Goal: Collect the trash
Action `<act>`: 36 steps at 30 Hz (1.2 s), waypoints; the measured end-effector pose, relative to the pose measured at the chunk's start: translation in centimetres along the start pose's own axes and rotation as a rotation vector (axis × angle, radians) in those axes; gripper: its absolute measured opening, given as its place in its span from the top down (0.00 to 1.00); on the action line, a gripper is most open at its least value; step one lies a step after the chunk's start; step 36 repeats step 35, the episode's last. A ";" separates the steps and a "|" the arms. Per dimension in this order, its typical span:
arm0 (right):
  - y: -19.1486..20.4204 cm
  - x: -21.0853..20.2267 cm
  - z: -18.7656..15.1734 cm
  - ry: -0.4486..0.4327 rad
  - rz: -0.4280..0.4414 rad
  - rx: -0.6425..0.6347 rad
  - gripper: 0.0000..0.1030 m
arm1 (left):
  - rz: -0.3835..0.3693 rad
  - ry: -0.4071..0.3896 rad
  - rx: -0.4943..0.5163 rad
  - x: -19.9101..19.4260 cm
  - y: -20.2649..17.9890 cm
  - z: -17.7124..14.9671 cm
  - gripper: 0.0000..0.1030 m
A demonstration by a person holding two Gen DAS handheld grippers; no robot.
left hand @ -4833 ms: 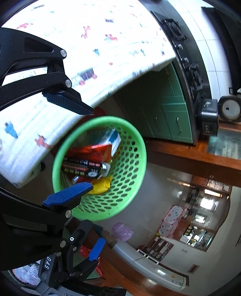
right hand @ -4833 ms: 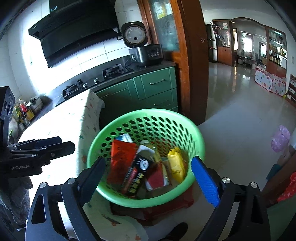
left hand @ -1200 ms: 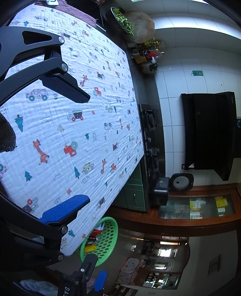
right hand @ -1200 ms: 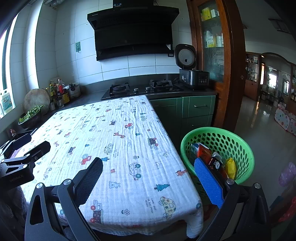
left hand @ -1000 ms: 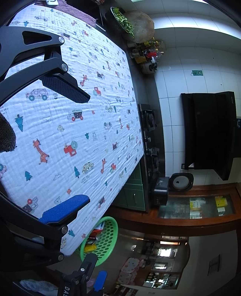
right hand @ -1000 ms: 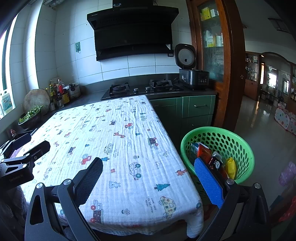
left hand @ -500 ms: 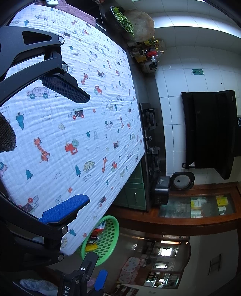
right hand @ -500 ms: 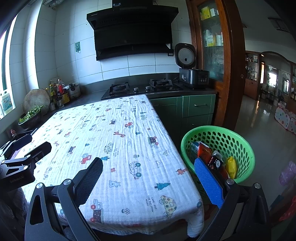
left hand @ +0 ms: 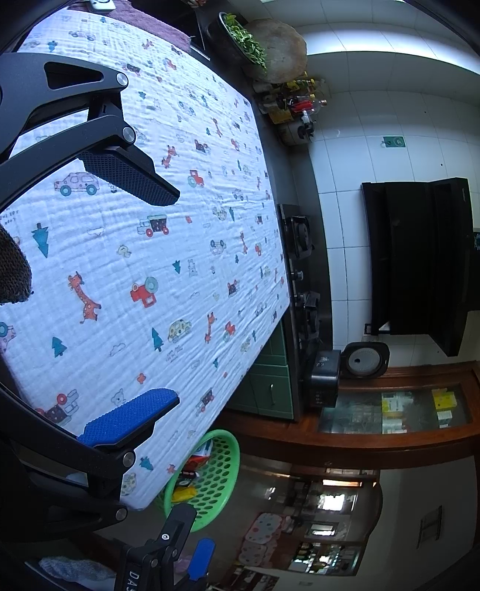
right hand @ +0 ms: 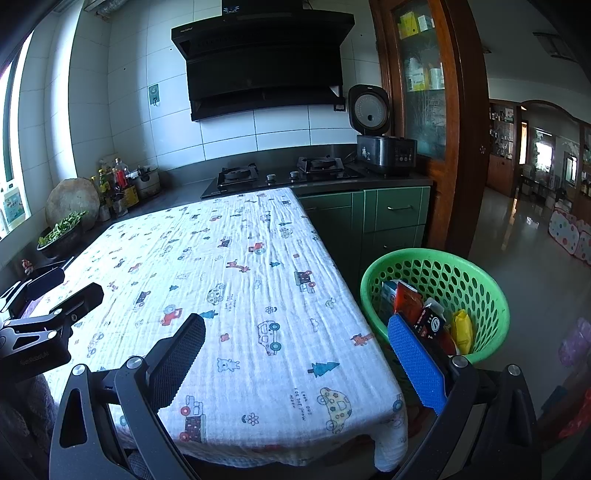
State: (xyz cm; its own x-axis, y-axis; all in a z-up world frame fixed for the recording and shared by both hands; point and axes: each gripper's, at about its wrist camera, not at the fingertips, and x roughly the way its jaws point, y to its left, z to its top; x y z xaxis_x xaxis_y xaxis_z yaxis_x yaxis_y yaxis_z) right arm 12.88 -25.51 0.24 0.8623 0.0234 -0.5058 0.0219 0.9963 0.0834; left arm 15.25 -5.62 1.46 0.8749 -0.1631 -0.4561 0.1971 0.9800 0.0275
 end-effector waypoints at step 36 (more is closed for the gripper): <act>0.4 0.5 -0.5 0.012 0.018 0.003 0.07 | 0.003 0.043 0.017 1.4 -0.1 -0.4 0.05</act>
